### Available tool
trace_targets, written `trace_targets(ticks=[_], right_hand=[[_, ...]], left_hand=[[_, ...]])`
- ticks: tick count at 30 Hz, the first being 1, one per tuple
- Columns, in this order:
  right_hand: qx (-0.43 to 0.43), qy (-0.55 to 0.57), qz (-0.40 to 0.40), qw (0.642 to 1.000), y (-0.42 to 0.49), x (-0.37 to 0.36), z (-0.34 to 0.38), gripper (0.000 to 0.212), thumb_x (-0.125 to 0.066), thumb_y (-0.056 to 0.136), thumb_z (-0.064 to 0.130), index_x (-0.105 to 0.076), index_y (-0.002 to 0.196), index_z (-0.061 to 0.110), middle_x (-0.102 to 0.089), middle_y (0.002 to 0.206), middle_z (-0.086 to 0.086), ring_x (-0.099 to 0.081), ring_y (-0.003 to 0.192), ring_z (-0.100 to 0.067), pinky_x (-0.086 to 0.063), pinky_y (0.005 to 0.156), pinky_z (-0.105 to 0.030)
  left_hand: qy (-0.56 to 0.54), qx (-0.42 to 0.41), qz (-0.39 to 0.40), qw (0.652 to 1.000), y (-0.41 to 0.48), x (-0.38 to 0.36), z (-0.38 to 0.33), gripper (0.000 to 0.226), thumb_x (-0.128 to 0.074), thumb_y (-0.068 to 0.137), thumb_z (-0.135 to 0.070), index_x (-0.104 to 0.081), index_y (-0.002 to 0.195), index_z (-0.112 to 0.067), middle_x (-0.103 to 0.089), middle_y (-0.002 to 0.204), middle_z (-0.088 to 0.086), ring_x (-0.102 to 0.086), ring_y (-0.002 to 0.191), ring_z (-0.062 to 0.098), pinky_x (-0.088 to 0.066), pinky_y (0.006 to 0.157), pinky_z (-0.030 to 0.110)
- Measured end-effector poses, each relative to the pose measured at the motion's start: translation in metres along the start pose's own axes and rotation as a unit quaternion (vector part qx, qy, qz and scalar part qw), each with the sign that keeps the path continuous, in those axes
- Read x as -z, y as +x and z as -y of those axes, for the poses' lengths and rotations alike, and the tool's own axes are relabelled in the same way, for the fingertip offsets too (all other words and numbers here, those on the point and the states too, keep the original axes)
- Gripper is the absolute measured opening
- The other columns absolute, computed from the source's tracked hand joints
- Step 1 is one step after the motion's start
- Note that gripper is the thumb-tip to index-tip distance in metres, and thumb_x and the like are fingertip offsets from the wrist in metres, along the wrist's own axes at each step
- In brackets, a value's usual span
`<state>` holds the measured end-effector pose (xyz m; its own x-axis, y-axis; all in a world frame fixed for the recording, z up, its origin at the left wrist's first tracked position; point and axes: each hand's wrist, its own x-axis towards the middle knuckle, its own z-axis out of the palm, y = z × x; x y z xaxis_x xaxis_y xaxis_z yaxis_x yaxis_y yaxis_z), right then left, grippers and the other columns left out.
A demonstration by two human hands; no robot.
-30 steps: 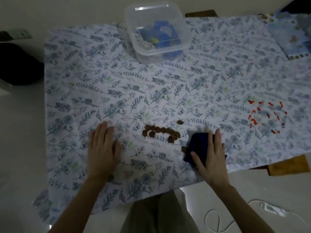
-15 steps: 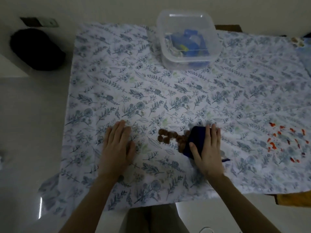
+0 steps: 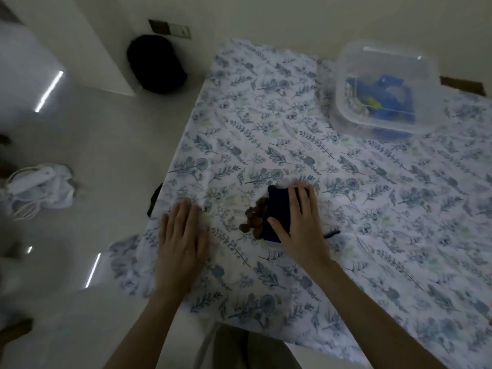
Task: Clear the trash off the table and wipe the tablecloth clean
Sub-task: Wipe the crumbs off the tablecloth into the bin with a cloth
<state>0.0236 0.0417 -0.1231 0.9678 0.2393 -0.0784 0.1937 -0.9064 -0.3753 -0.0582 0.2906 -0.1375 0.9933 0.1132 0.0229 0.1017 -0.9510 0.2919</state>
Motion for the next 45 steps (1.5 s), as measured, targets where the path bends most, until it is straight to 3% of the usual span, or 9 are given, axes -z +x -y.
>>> trace_targets(ticks=[3, 10, 17, 21, 25, 29, 35, 41, 45], right_hand=[[0.025, 0.01, -0.003, 1.0, 0.006, -0.001, 0.0, 0.079, -0.031, 0.091, 0.062, -0.014, 0.15, 0.011, -0.015, 0.157, -0.01, -0.005, 0.146, -0.031, -0.014, 0.118, -0.047], [0.027, -0.002, -0.024, 0.999, -0.01, 0.014, -0.033, 0.069, -0.046, 0.092, 0.046, -0.025, 0.146, 0.008, -0.028, 0.15, -0.015, -0.022, 0.141, -0.035, -0.029, 0.112, -0.054], [-0.127, -0.05, -0.053, 0.989, 0.015, 0.038, -0.07, 0.066, -0.04, 0.089, 0.051, -0.026, 0.148, 0.023, -0.016, 0.153, -0.025, -0.023, 0.135, -0.047, -0.032, 0.106, -0.062], [-0.143, 0.008, -0.055, 0.988, 0.058, 0.031, -0.042, 0.063, -0.039, 0.094, 0.053, -0.023, 0.149, 0.025, -0.014, 0.155, -0.021, -0.024, 0.137, -0.043, -0.03, 0.108, -0.057], [-0.079, 0.045, -0.037, 0.995, 0.082, 0.011, 0.001, 0.06, -0.024, 0.093, 0.06, -0.033, 0.144, 0.031, -0.017, 0.156, -0.012, -0.022, 0.14, -0.034, -0.025, 0.114, -0.051], [0.059, 0.038, 0.032, 0.997, 0.086, -0.004, 0.034, 0.063, -0.033, 0.09, 0.061, -0.033, 0.145, 0.029, -0.018, 0.155, -0.012, -0.019, 0.141, -0.031, -0.017, 0.113, -0.042], [0.109, 0.008, 0.096, 0.989, 0.09, 0.011, 0.029, 0.054, -0.044, 0.094, 0.041, -0.03, 0.145, 0.031, -0.023, 0.152, -0.01, -0.025, 0.137, -0.026, -0.023, 0.111, -0.035], [-0.07, 0.003, 0.006, 0.998, 0.053, 0.023, -0.001, 0.052, -0.043, 0.097, 0.03, -0.029, 0.146, 0.025, -0.024, 0.151, -0.016, -0.031, 0.134, -0.036, -0.031, 0.109, -0.046], [-0.178, 0.012, -0.043, 0.983, -0.007, 0.02, 0.0, 0.054, -0.04, 0.096, 0.036, -0.025, 0.148, 0.027, -0.023, 0.153, -0.014, -0.034, 0.133, -0.038, -0.036, 0.106, -0.048]], left_hand=[[-0.001, 0.011, 0.004, 1.0, 0.002, -0.002, -0.001, 0.055, -0.028, 0.099, -0.038, -0.032, 0.147, -0.012, -0.027, 0.157, 0.008, -0.018, 0.148, 0.02, -0.014, 0.122, 0.045], [-0.007, 0.019, 0.012, 1.0, 0.0, 0.0, 0.0, 0.057, -0.035, 0.099, -0.035, -0.024, 0.151, -0.016, -0.016, 0.161, 0.002, -0.008, 0.15, 0.016, -0.011, 0.123, 0.043], [-0.025, 0.007, 0.012, 1.0, -0.002, 0.0, 0.005, 0.056, -0.032, 0.101, -0.036, -0.023, 0.151, -0.015, -0.015, 0.161, 0.004, -0.007, 0.15, 0.017, -0.015, 0.122, 0.046], [-0.03, -0.043, 0.033, 0.998, 0.001, 0.0, 0.022, 0.056, -0.033, 0.1, -0.036, -0.023, 0.151, -0.014, -0.014, 0.161, 0.005, -0.009, 0.15, 0.02, -0.017, 0.121, 0.046], [-0.03, -0.12, 0.06, 0.991, 0.011, 0.004, 0.046, 0.055, -0.032, 0.101, -0.038, -0.026, 0.15, -0.014, -0.018, 0.16, 0.007, -0.011, 0.15, 0.021, -0.02, 0.119, 0.046], [-0.044, -0.154, 0.066, 0.985, 0.013, 0.007, 0.056, 0.054, -0.033, 0.102, -0.039, -0.028, 0.15, -0.013, -0.02, 0.16, 0.008, -0.012, 0.15, 0.021, -0.022, 0.119, 0.046], [-0.049, -0.172, 0.072, 0.981, 0.014, 0.009, 0.06, 0.056, -0.036, 0.101, -0.037, -0.025, 0.15, -0.012, -0.018, 0.16, 0.01, -0.013, 0.15, 0.023, -0.023, 0.119, 0.046], [-0.077, -0.203, 0.101, 0.971, 0.025, 0.015, 0.069, 0.057, -0.043, 0.099, -0.038, -0.029, 0.149, -0.015, -0.017, 0.16, 0.006, -0.008, 0.15, 0.019, -0.01, 0.122, 0.041], [-0.048, -0.208, 0.093, 0.973, 0.049, 0.015, 0.067, 0.051, -0.033, 0.101, -0.036, -0.034, 0.146, -0.011, -0.022, 0.159, 0.011, -0.011, 0.15, 0.022, -0.015, 0.121, 0.047]])
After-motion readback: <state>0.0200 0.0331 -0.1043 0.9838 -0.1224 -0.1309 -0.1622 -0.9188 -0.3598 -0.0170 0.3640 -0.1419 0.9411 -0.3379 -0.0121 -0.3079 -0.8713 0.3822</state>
